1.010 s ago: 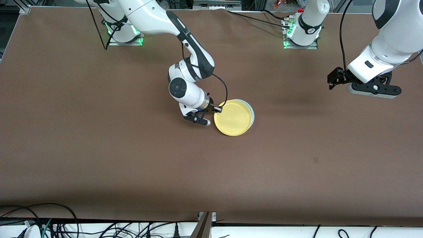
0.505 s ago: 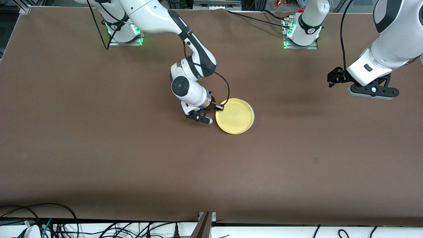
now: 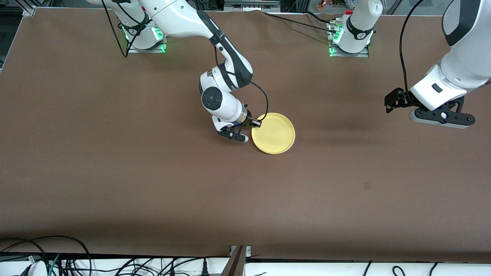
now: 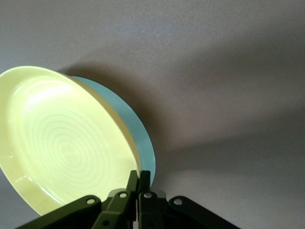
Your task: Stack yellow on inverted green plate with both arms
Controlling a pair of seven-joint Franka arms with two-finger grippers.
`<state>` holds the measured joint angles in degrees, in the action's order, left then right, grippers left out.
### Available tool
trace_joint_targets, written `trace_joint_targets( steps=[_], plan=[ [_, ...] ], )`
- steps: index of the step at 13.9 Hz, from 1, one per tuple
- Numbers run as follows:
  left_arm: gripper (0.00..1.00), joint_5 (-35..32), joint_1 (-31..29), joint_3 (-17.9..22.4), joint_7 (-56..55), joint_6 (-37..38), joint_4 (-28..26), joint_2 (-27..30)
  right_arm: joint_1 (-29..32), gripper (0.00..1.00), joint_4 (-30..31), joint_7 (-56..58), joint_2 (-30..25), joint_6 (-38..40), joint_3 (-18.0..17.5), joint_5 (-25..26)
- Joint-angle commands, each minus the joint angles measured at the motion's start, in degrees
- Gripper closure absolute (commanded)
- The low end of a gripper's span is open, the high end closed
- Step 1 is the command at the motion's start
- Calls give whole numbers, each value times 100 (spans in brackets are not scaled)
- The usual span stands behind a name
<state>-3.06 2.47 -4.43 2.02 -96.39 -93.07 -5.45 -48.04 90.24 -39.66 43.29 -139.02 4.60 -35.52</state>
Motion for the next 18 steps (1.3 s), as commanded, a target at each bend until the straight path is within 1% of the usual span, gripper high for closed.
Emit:
trace_joint_targets(
  steps=[1, 2, 5, 7, 8, 10, 12, 13, 15, 17, 18],
  plan=[
    [0, 209, -124, -5, 150, 191, 281, -140, -74, 19, -6, -147, 39, -47, 50, 36],
    [0, 314, -124, -5, 141, 191, 264, -62, -100, 0, -6, -164, 48, -47, 58, 45],
    [0, 324, -142, 4, 114, 156, 246, -17, -56, 0, -41, -112, -48, -12, 120, 45],
    [0, 315, -142, -5, 106, 138, 263, -17, -56, 0, -138, -68, -180, 206, 347, 97],
    [0, 263, -142, -14, 114, 182, 290, -17, -47, 0, -251, -33, -250, 548, 531, 167],
    [0, 253, -142, -66, 167, 252, 281, 70, 31, 0, -628, 229, -321, 1574, 996, 326],
    [0, 253, -133, -75, 167, 209, 316, 62, 250, 0, -1068, 974, -321, 2769, 1410, 309],
    [0, 253, -133, -75, 132, 208, 316, 62, 452, 0, -1253, 1370, -321, 3218, 1542, 291],
    [0, 262, -142, -75, 132, 200, 325, 53, 847, 0, -1438, 1899, -321, 3792, 1596, 326],
    [0, 262, -142, -58, 132, 208, 308, 53, 1103, 0, -1465, 2451, -461, 4205, 1859, 326],
    [0, 262, -142, -49, 149, 217, 307, 53, 1130, 0, -1483, 2803, -471, 4425, 2086, 335]
  ],
)
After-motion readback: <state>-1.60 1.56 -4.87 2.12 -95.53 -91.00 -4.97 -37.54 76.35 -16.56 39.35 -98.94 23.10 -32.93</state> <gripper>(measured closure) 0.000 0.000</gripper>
